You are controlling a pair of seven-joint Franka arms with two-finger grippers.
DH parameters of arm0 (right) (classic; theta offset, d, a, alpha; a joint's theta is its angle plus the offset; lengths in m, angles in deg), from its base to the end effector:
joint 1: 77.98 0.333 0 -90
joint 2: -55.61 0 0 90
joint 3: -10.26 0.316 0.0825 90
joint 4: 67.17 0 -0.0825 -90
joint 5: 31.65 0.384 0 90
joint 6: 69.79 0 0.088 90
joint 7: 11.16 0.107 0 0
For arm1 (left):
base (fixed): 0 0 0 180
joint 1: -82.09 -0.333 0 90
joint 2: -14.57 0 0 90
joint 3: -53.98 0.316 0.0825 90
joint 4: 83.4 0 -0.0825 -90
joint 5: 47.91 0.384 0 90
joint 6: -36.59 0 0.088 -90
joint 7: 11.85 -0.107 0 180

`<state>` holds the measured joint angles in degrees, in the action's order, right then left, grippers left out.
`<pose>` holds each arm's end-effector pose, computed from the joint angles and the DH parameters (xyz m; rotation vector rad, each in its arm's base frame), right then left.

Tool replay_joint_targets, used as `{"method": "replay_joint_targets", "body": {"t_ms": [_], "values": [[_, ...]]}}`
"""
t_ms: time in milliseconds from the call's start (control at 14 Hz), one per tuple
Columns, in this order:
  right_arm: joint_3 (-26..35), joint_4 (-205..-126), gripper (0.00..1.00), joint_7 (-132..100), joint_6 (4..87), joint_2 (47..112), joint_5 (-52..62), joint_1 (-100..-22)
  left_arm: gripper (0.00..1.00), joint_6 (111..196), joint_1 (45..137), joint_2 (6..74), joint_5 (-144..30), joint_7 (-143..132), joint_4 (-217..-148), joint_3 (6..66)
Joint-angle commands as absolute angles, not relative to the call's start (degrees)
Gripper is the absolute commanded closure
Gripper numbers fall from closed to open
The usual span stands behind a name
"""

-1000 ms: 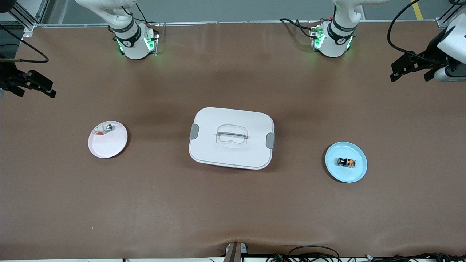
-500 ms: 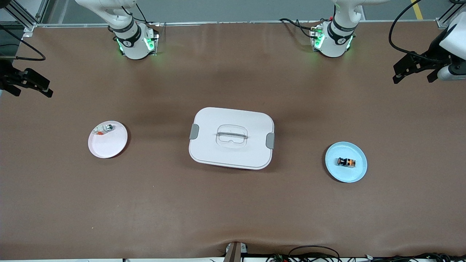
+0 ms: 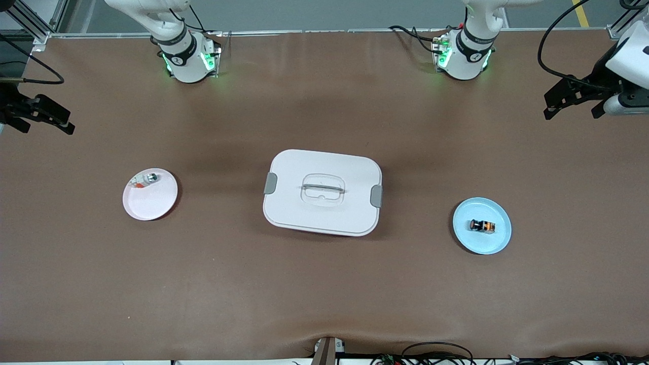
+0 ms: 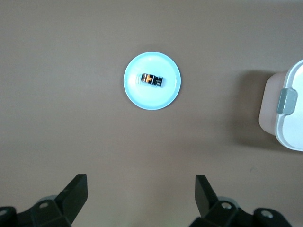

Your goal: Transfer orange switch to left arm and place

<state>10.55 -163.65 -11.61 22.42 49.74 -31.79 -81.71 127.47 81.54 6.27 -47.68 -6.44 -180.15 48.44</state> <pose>0.5246 -0.0316 0.6297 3.1363 -0.0818 0.0436 0.5081 -0.0478 0.6469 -3.1267 -0.0126 -0.0675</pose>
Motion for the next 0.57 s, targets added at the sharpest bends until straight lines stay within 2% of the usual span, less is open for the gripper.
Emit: {"method": "replay_joint_targets", "body": {"t_ms": [0,500], "values": [[11.2,-163.1,0.00,-11.9,20.9,49.4,-30.9,-82.9,0.00,126.2,81.3,5.2,-46.6,-6.1,-180.3,48.0],[11.1,-163.2,0.00,-11.4,20.2,49.4,-29.5,-82.8,0.00,125.7,81.1,5.8,-46.6,-6.1,-179.3,48.6]]}}
